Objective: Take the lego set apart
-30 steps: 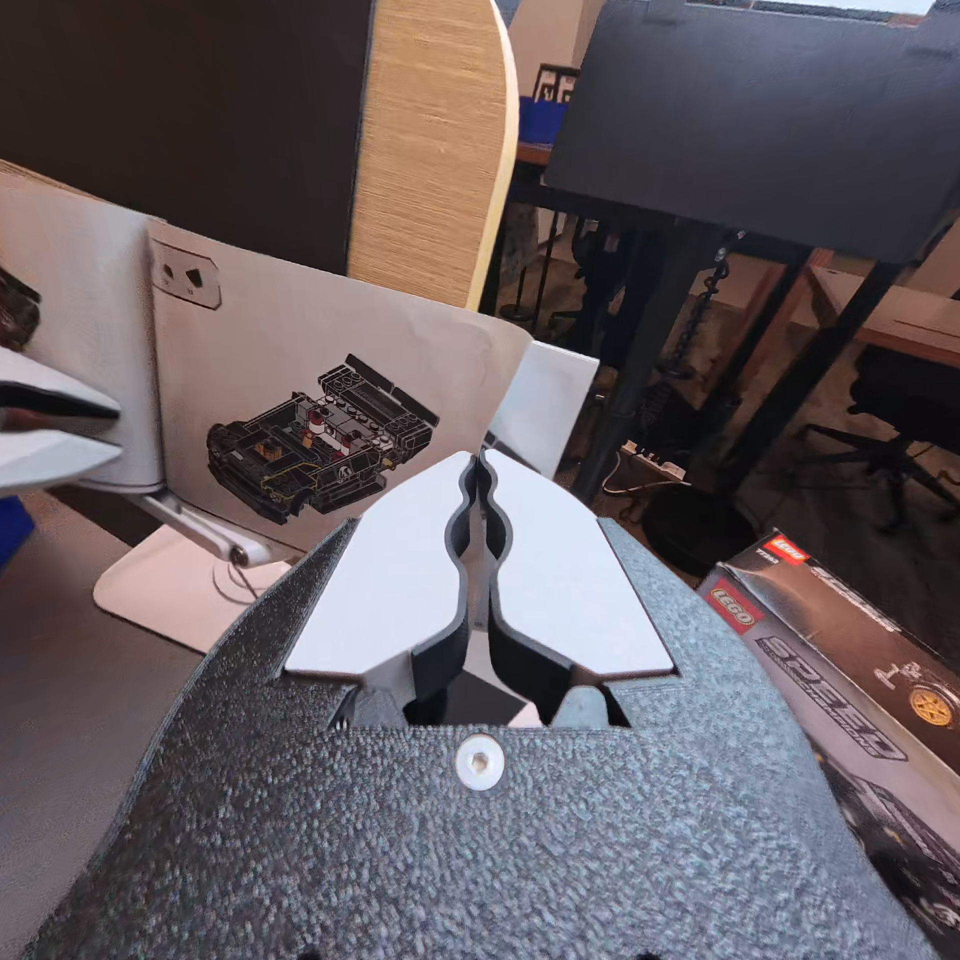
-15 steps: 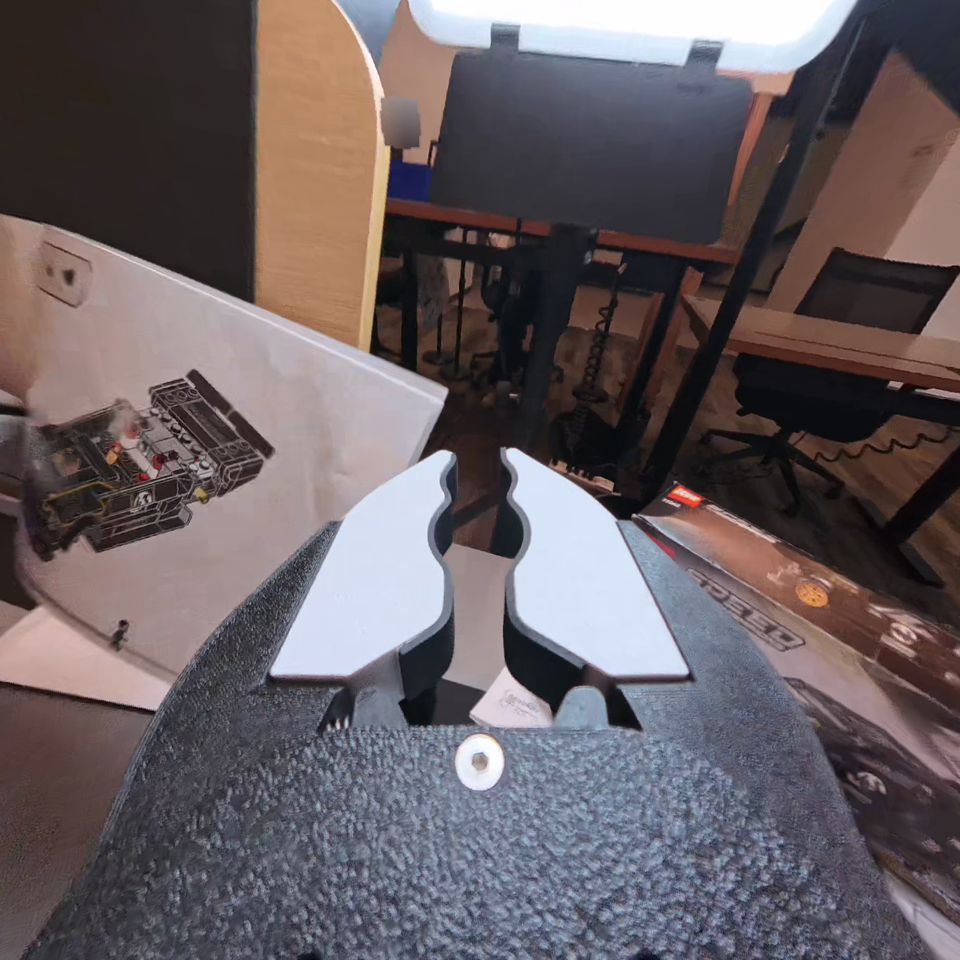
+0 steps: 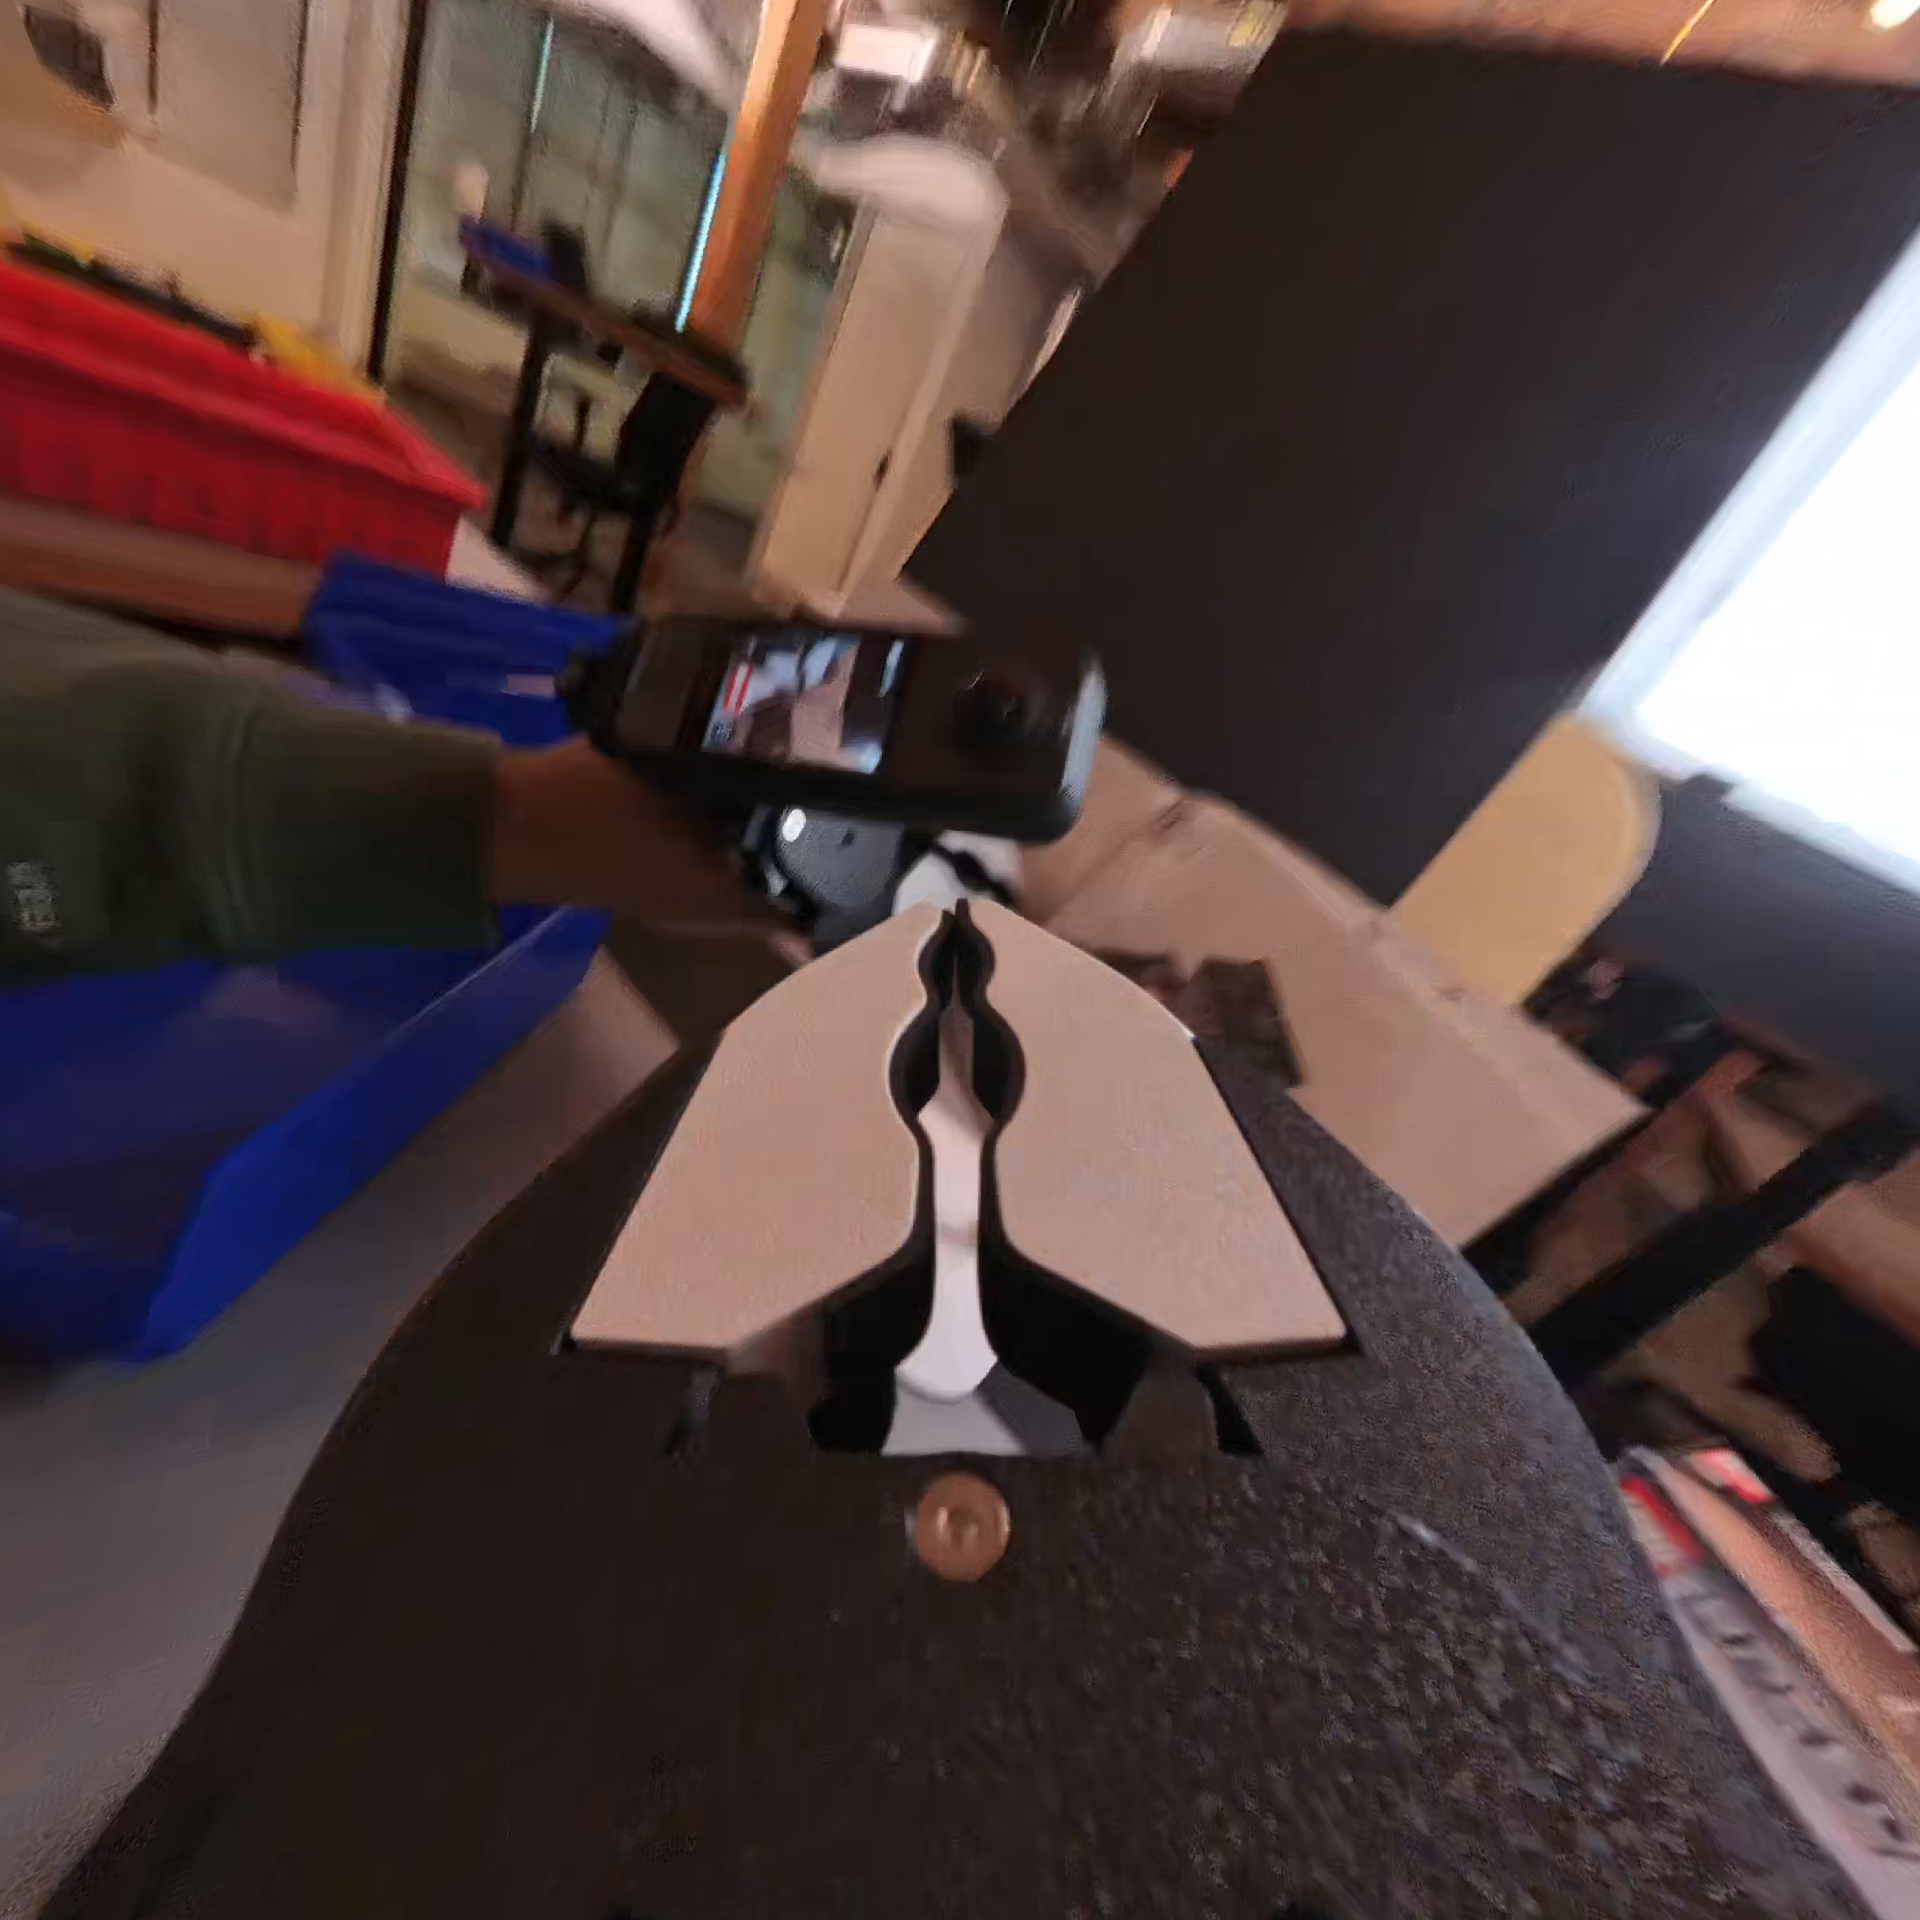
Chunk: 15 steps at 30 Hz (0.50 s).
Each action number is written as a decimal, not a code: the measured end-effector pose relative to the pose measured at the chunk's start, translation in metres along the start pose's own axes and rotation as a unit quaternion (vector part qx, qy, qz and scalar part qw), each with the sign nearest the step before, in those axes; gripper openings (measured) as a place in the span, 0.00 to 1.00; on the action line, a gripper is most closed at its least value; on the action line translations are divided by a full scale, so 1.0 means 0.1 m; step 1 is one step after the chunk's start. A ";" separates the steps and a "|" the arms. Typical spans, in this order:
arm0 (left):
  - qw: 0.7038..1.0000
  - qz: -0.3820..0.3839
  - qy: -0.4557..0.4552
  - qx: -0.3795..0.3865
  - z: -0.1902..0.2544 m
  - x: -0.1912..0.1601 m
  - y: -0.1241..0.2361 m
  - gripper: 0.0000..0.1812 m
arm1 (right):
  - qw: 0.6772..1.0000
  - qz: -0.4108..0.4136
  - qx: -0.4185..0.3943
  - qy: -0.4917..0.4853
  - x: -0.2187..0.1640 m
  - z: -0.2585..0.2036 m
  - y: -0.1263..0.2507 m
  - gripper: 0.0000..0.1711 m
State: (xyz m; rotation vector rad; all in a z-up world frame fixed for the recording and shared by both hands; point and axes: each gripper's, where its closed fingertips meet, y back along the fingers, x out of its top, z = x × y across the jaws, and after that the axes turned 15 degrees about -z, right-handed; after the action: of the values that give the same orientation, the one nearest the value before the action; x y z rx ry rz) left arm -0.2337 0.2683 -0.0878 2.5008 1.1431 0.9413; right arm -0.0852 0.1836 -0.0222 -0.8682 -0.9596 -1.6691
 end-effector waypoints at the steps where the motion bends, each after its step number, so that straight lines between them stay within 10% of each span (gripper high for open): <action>1: 1.000 0.002 0.008 0.003 -0.02 -0.02 -0.02 0.00 | 0.999 -0.049 0.024 -0.006 -0.14 -0.06 -0.22 0.00; 7: 0.998 0.023 0.056 0.007 -0.07 -0.12 -0.07 0.00 | 0.986 -0.162 -0.046 0.007 -0.70 0.38 -1.14 0.00; 15: 0.998 0.026 0.059 0.019 -0.12 -0.18 -0.10 0.00 | 0.968 -0.208 -0.136 0.047 -0.96 0.98 -1.28 0.00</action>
State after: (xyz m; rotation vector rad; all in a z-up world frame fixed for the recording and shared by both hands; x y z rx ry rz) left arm -0.2558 0.2606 -0.0917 2.5471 1.1449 1.1034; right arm -0.1733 0.3353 -0.0888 -0.7908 -0.9032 -2.2218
